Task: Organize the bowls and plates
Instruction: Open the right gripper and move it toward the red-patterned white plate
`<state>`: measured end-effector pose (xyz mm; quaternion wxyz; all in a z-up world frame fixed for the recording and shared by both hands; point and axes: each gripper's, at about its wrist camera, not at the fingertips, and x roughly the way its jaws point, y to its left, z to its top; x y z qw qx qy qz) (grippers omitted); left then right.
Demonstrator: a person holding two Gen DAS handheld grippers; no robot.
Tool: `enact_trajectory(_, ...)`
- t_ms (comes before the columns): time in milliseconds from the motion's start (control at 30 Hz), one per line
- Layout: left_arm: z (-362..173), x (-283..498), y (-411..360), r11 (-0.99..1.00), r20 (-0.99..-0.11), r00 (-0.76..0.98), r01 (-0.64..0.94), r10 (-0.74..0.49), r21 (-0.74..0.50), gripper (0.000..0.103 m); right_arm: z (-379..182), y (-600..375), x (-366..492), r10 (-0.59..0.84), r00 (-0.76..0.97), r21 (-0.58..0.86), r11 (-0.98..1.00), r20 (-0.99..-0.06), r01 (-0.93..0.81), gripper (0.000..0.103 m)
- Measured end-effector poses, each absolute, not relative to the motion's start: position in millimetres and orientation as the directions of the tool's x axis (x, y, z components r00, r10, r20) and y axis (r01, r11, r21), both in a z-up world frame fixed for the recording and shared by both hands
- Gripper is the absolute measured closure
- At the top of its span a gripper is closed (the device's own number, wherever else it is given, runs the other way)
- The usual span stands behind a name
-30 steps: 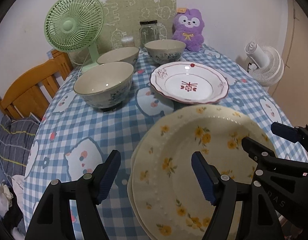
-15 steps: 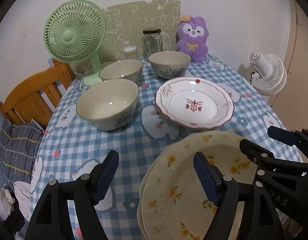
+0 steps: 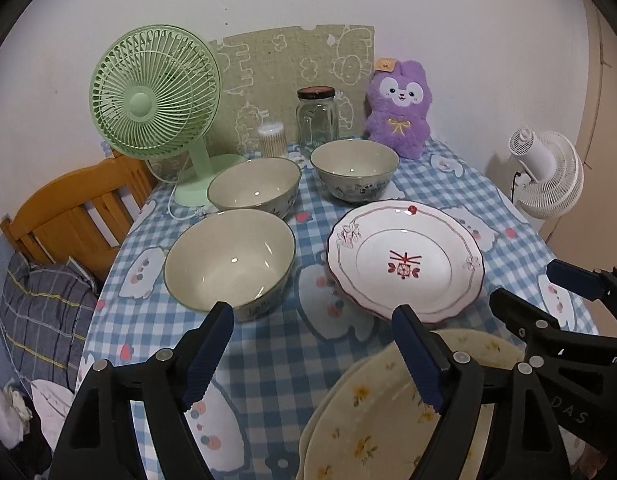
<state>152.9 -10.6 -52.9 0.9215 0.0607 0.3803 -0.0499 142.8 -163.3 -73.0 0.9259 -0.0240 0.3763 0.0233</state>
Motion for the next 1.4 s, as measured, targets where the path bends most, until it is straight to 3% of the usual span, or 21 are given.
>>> enact_trajectory(667, -37.2, 195.1, -26.9, 0.987, -0.693, 0.716, 0.158, -0.087, 0.040, 0.019, -39.3, -182.0, 175.3, 0.018, 0.775, 0.000, 1.000, -0.632, -0.024, 0.026)
enact_trajectory(1133, -67.4, 242.7, -42.9, 0.984, -0.763, 0.639, 0.177, -0.096, 0.024, 0.020, -55.0, -202.8, 217.5, 0.036, 0.726, 0.053, 0.999, -0.687, 0.000, 0.026)
enact_trajectory(1400, -86.2, 260.7, -57.5, 0.979, -0.791, 0.607, 0.197, -0.079, 0.052, 0.023, -72.2, -202.5, 239.8, 0.017, 0.697, -0.014, 0.999, -0.717, -0.039, 0.026)
